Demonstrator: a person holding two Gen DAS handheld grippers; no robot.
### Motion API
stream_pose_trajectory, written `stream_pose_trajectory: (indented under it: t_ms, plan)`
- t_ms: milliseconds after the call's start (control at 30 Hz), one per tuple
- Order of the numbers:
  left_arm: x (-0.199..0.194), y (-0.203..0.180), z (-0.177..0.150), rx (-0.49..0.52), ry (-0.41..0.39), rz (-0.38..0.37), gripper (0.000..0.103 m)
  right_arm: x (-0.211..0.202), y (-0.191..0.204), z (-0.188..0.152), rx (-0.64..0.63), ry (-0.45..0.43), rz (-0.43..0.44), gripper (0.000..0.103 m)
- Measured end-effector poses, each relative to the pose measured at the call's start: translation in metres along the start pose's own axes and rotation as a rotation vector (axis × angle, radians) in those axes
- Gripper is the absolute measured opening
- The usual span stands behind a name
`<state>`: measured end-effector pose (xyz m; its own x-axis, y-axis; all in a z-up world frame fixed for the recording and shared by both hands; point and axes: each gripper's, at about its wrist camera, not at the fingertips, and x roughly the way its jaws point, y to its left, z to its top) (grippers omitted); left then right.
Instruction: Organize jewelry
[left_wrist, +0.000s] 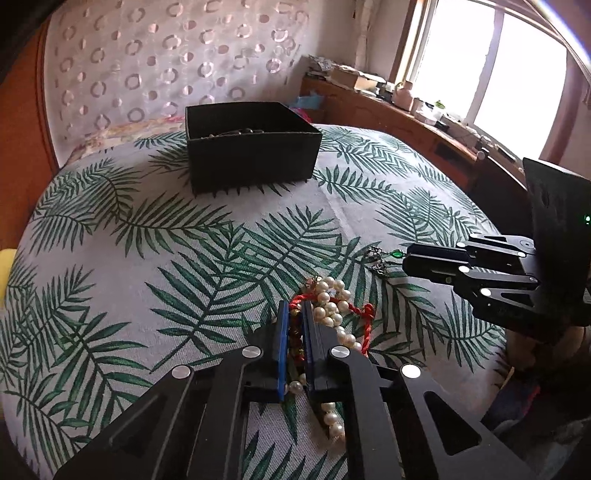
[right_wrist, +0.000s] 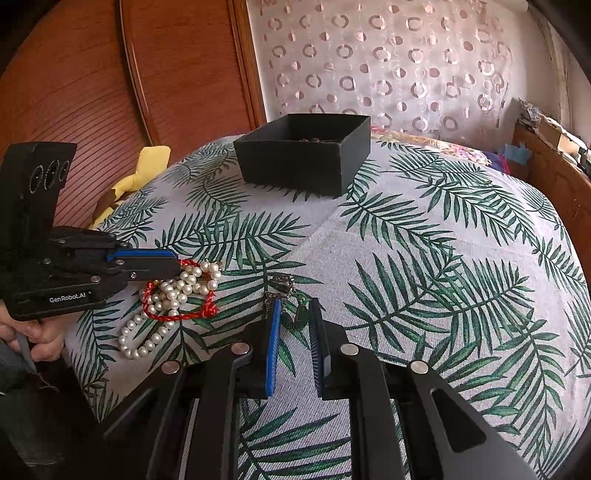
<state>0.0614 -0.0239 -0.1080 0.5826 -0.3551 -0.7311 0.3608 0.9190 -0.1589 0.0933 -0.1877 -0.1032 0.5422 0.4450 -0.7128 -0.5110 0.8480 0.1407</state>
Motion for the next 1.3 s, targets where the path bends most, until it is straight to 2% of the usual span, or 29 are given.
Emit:
stream_pose_trajectory:
  t_ms: [400, 800, 900, 1300]
  plan:
    - [-0.034, -0.012, 0.036, 0.027, -0.133, -0.014, 0.006, -0.001, 0.000, 0.000, 0.001, -0.005, 0.000, 0.017]
    - [-0.038, 0.002, 0.049, 0.007, -0.170, 0.020, 0.006, -0.006, 0.000, 0.000, -0.003, -0.033, -0.002, 0.017]
    - [-0.038, 0.006, 0.050, 0.003, -0.173, 0.028, 0.006, -0.011, -0.002, 0.006, 0.008, -0.052, 0.010, 0.017]
    - [-0.039, 0.013, 0.074, 0.012, -0.220, 0.051, 0.006, -0.039, 0.008, 0.064, -0.102, -0.154, -0.015, 0.017]
